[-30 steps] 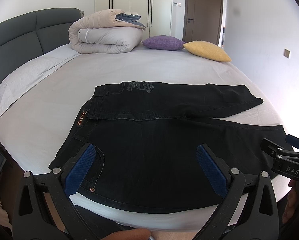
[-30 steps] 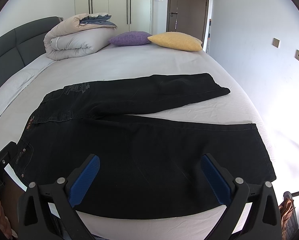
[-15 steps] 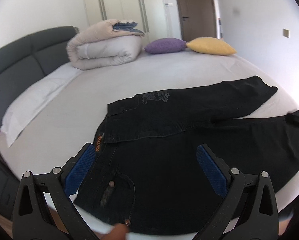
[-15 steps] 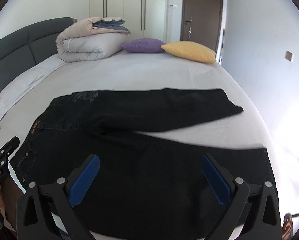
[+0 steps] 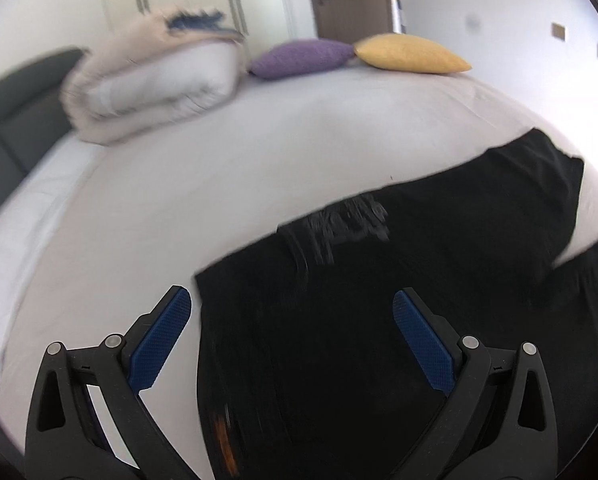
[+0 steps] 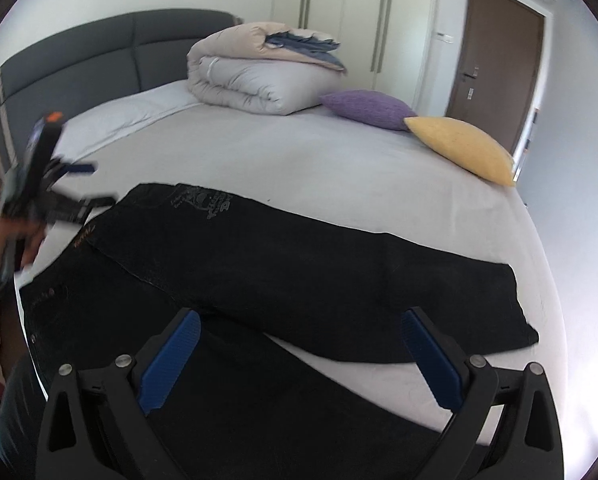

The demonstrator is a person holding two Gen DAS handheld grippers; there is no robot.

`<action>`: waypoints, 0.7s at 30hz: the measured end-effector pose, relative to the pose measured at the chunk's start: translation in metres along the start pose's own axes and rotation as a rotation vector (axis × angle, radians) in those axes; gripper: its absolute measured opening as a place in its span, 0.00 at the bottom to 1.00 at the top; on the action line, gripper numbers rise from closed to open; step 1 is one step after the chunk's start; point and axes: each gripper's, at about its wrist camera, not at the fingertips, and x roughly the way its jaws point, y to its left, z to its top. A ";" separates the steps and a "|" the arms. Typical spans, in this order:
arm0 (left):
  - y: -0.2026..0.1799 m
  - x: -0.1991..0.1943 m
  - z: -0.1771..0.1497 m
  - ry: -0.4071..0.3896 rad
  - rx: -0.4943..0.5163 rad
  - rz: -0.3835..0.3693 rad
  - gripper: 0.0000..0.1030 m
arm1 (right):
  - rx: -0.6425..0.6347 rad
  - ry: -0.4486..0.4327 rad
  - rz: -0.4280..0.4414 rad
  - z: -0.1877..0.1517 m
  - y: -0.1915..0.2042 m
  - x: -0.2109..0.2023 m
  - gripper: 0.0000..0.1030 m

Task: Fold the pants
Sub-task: 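Close the left tool on the jeans waistband while the right tool approaches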

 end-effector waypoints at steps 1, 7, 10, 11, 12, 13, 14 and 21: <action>0.013 0.020 0.014 0.028 0.009 -0.039 1.00 | -0.016 0.005 0.007 0.001 -0.002 0.004 0.92; 0.050 0.112 0.057 0.215 0.107 -0.181 0.98 | -0.081 0.077 0.107 0.001 -0.020 0.036 0.72; 0.055 0.147 0.059 0.306 0.157 -0.255 0.91 | -0.085 0.093 0.156 0.002 -0.027 0.050 0.68; 0.054 0.157 0.058 0.338 0.184 -0.264 0.89 | -0.087 0.098 0.168 0.003 -0.029 0.055 0.68; 0.053 0.168 0.056 0.373 0.205 -0.277 0.87 | -0.091 0.102 0.180 0.005 -0.029 0.059 0.68; 0.054 0.178 0.055 0.399 0.213 -0.292 0.87 | -0.097 0.103 0.193 0.006 -0.029 0.064 0.68; 0.057 0.185 0.057 0.404 0.202 -0.316 0.87 | -0.101 0.104 0.194 0.007 -0.027 0.067 0.67; 0.073 0.211 0.072 0.436 0.164 -0.402 0.83 | -0.147 0.131 0.235 0.018 -0.007 0.094 0.65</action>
